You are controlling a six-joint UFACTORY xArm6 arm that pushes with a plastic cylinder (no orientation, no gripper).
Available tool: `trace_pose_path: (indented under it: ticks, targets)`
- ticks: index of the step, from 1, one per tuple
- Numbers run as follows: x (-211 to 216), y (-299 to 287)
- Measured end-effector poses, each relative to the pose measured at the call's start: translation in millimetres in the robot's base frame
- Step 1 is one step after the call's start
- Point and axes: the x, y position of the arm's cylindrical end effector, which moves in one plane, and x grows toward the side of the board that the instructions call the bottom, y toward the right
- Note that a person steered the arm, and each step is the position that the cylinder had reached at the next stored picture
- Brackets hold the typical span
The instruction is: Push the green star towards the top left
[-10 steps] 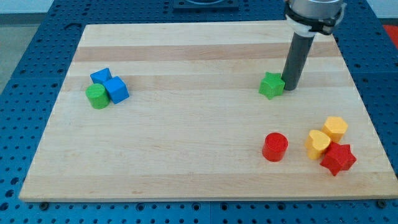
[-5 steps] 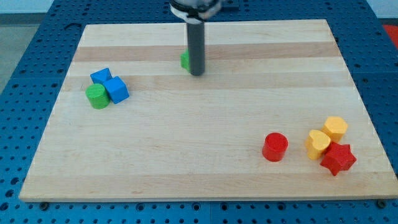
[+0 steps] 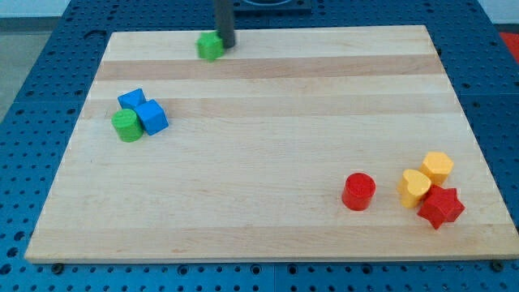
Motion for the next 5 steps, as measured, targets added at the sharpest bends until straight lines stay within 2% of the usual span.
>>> trace_pose_path:
  ticks: [1,2,3,4,5]
  targets:
    - [17.4,7.3]
    - [17.4,8.3]
    - [25.6,-22.9]
    - [44.2,-26.0]
    - [40.1,-75.3]
